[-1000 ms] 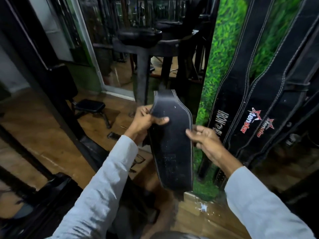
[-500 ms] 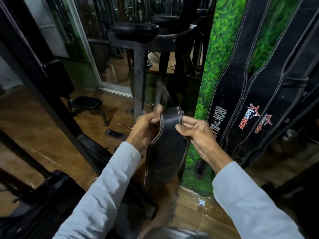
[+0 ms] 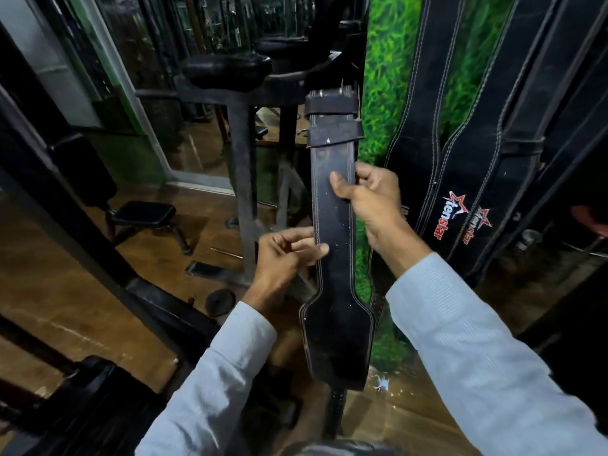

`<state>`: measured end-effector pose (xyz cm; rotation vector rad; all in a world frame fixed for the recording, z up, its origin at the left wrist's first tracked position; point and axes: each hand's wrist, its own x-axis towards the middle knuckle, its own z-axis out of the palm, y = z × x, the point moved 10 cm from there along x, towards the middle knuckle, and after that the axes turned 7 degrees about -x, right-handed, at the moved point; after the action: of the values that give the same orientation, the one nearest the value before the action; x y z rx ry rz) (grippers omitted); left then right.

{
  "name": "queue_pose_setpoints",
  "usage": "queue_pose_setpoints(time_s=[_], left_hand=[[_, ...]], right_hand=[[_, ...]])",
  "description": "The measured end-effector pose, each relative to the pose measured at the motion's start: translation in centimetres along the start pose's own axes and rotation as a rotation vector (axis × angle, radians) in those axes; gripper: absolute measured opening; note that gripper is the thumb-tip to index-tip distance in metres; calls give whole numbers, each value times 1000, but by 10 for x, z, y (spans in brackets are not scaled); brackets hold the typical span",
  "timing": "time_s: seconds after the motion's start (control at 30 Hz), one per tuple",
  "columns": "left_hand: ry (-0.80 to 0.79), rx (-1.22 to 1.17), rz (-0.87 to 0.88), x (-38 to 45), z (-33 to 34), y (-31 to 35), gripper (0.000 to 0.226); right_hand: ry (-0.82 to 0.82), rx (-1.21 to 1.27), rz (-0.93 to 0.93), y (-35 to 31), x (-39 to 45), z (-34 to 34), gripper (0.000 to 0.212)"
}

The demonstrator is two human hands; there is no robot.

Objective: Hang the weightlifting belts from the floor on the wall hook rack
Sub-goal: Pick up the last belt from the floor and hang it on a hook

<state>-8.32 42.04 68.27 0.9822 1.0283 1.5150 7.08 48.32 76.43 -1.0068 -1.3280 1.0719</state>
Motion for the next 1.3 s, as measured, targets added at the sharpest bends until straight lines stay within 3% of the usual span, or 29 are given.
queue_pose_setpoints(time_s=[0.1, 0.17, 0.37, 0.5, 0.57, 0.63, 0.7, 0.77, 0.83, 0.9, 1.03, 1.13, 1.2, 1.3], left_hand=[[65, -74, 61, 11, 0, 27, 31], [12, -106, 161, 25, 7, 56, 31], [-49, 91, 290, 34, 24, 76, 10], [-49, 165, 295, 43, 22, 61, 64], [-68, 207, 283, 49, 26, 53, 58], [-88, 232, 245, 45, 32, 47, 52], [-123, 228, 249, 42, 41, 47, 53], [-154, 263, 257, 40, 49, 43, 31], [-185, 277, 293, 30, 59, 50, 13], [-192, 277, 305, 28, 58, 50, 16], [-148, 250, 285, 34, 40, 50, 25], [-182, 239, 285, 34, 42, 50, 31], [-217, 229, 280, 30, 50, 50, 32], [-220, 233, 271, 29, 52, 47, 30]], right_hand=[[-18, -82, -47, 3, -8, -3, 17], [-58, -116, -51, 17, -19, 3, 19], [-134, -125, -17, 34, -35, 0, 15], [69, 39, -83, 7, -25, -57, 23], [116, 104, -156, -19, -14, -73, 24], [28, -8, -165, -44, 0, -66, 26], [-129, -201, -100, -53, 13, -49, 44], [-259, -339, -47, -53, 15, -33, 63], [-307, -325, -110, -61, 10, -27, 56], [-294, -217, -212, -75, 1, -30, 44], [-256, -1, -217, -80, -7, -40, 70], [-168, -216, -161, -72, 1, -42, 67], [-246, -461, -122, -68, 2, -26, 65], [-378, -384, -184, -76, -7, -4, 60]])
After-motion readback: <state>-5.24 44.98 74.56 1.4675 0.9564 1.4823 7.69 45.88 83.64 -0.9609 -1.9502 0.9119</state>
